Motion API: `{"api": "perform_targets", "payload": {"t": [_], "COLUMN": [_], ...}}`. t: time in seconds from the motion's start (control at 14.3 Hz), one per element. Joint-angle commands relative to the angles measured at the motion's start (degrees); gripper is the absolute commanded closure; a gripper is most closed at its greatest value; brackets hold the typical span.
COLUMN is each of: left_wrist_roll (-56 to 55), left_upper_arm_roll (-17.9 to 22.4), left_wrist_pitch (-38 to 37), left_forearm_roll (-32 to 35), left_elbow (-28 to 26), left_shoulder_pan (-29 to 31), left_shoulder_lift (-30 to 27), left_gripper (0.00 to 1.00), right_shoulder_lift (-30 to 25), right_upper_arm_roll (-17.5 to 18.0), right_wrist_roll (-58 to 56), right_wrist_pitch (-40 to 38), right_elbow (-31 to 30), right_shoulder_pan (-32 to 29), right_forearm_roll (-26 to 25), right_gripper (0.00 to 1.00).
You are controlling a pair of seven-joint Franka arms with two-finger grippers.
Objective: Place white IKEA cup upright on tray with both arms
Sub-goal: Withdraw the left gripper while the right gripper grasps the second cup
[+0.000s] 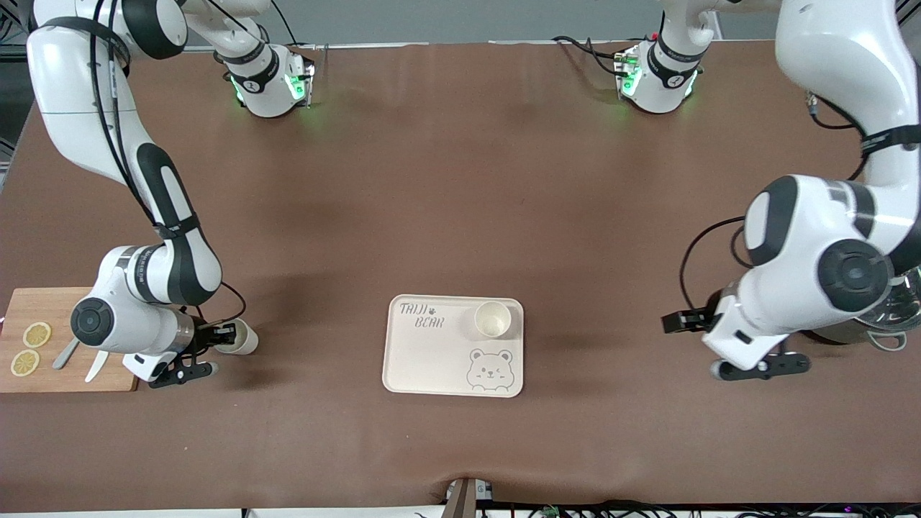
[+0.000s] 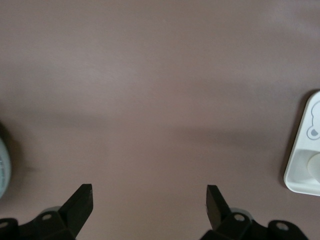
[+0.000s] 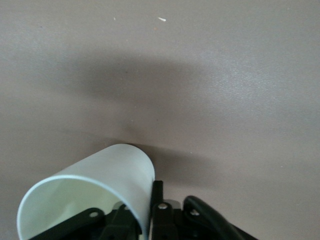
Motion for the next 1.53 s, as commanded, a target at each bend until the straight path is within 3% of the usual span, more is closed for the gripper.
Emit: {"api": "perform_targets", "payload": {"t": [0.0,0.35,0.84,1.26,1.47], "left_wrist_roll": [0.3,2.0,8.1,13.9,21.9], "left_upper_arm_roll": [-0.3,-0.7,-0.6,-0.1,2.9], "left_wrist_pitch": [-0.7,-5.9,-4.6,-4.9,-5.2], "left_forearm_roll": [0.2,0.1,-4.1,-4.8,-4.6], "left_elbow": [-2.3,-4.8,-21.1,-20.5,-17.6], "left_shoulder_pan": [0.7,3.1,5.8,6.7,6.5], "left_shoulder_lift": [-5.0,-12.0,-27.8,-30.7,-30.7], "left_gripper": [0.0,0.0,0.0,0.0,0.0], "right_shoulder_lift": [-0.8,-1.2,-2.0,-5.6,-5.6], "right_upper_arm_roll": [0.5,0.5,0.6,0.5,0.5], "right_wrist_roll": [-0.7,-0.5,2.1,21.8,32.1], "right_wrist_pitch": [-1.1,-1.3,-7.0,-11.6,-12.0], "right_elbow": [0.0,0.1,3.3,6.3,8.2], "right_shoulder_pan": [-0.3,-0.2,1.2,9.3,14.0], "right_forearm_roll": [1.2,1.8,5.2,6.9,6.9], "right_gripper": [1.0,1.0,1.0,1.0,1.0]}}
